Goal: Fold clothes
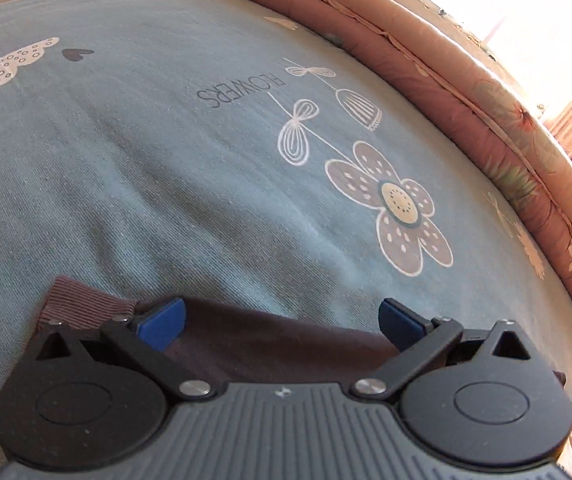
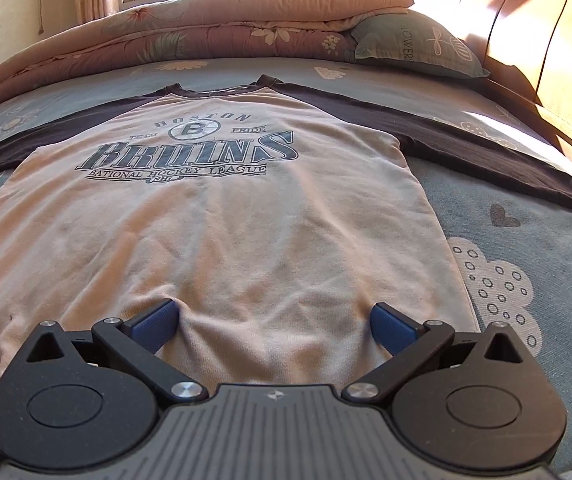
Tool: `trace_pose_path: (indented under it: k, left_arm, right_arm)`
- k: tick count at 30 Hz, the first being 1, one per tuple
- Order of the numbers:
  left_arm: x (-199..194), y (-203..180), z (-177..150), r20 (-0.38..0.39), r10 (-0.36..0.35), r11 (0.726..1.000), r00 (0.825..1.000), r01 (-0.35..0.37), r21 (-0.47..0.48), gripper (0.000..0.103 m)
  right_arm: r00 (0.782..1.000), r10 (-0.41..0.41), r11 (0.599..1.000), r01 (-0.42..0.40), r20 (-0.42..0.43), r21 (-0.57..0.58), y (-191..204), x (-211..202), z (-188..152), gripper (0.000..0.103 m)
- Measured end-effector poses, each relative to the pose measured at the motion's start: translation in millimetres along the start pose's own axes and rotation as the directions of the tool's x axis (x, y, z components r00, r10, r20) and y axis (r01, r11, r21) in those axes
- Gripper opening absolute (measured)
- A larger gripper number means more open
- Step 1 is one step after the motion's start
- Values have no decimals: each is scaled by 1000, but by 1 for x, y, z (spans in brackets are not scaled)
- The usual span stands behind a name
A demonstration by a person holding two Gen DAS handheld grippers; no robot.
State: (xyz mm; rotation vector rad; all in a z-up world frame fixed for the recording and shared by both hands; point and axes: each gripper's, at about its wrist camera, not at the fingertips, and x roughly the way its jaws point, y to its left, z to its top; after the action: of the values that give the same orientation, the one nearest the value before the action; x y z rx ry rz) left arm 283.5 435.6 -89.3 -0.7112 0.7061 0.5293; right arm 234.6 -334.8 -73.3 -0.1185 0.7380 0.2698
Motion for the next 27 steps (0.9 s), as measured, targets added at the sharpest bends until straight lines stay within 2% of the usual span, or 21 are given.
trace_pose_path:
  k: [2,5,6,8,10,12,13,14,16,18,22,27]
  left_arm:
    - [-3,-9,1,-13,9,1000,1000,-9,1,102]
    - [-14,-36,-15,-74,-110,992,991,114,56,102]
    - [-17,-48,-23,-99,-138,985,986,147,87,102]
    - [-24,-81,-44,-123,-145,962,982,169,216,102]
    - [-25,-109,-63,-95,-96,925,991,124,359,102]
    - [-22,-133,-79,-34,-11,876,999,26,482,102]
    - [-18,-141,-86,-8,24,853,1000,-16,521,102]
    - [-13,-144,-90,-3,45,843,999,-36,536,102]
    - [-2,-142,-97,-23,82,849,996,-58,526,102]
    - [0,-132,-106,-27,84,851,996,-58,521,102]
    - [-15,-122,-123,-9,77,812,997,-58,581,103]
    - [-23,-127,-125,-47,91,812,995,-47,582,102]
  right_arm:
    - [1000,-3,1000,3,3,0,1,1,0,103]
    - [1000,-3,1000,3,4,1,0,1,0,103]
    - [1000,-3,1000,3,4,1,0,1,0,103]
    - [1000,-4,1000,4,6,1,1,1,0,103]
    - [1000,-4,1000,4,5,2,1,1,0,103]
    - [1000,-4,1000,4,3,4,1,0,0,103]
    - [1000,-3,1000,3,2,4,0,0,0,103]
    - [1000,-2,1000,2,1,5,0,0,0,103]
    - [1000,0,1000,0,-3,7,0,0,0,103]
    - [1000,3,1000,-3,-5,8,-1,-1,0,103]
    - [1000,9,1000,-8,-9,9,-1,-1,0,103]
    - [1000,9,1000,-9,-8,8,-1,-1,0,103]
